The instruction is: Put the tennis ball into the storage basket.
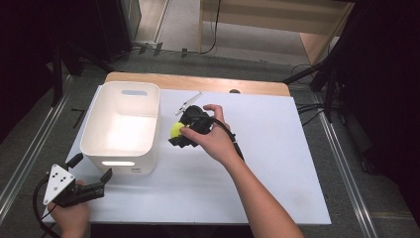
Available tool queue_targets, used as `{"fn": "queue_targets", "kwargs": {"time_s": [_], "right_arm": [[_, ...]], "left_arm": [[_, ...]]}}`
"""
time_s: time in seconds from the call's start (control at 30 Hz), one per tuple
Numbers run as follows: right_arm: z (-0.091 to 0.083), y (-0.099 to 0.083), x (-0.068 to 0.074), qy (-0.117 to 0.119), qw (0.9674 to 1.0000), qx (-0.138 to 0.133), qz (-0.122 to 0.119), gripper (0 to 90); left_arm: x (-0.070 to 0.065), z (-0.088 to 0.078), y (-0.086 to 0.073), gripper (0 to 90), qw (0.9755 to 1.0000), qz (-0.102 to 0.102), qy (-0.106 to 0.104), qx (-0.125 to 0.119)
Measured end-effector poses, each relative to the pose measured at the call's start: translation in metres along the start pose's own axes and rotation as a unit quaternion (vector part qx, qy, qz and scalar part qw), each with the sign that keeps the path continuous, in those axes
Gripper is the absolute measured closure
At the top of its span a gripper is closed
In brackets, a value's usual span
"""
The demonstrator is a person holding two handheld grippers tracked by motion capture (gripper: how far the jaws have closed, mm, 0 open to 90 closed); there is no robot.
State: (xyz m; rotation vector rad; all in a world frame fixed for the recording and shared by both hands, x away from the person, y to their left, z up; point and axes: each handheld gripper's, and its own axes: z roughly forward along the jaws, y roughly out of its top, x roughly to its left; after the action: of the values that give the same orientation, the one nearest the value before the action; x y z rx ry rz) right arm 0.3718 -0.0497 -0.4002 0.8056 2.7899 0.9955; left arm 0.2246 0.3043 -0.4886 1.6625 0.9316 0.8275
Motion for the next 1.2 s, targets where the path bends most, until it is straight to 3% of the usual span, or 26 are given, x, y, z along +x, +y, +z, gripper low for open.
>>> {"fn": "queue_targets", "kwargs": {"time_s": [1.2], "right_arm": [[-0.011, 0.026, 0.012, 0.02, 0.9994, -0.022, -0.02, 22.7]], "left_arm": [[0.0, 0.0, 0.0, 0.0, 1.0, -0.001, 0.0, 0.002]]}}
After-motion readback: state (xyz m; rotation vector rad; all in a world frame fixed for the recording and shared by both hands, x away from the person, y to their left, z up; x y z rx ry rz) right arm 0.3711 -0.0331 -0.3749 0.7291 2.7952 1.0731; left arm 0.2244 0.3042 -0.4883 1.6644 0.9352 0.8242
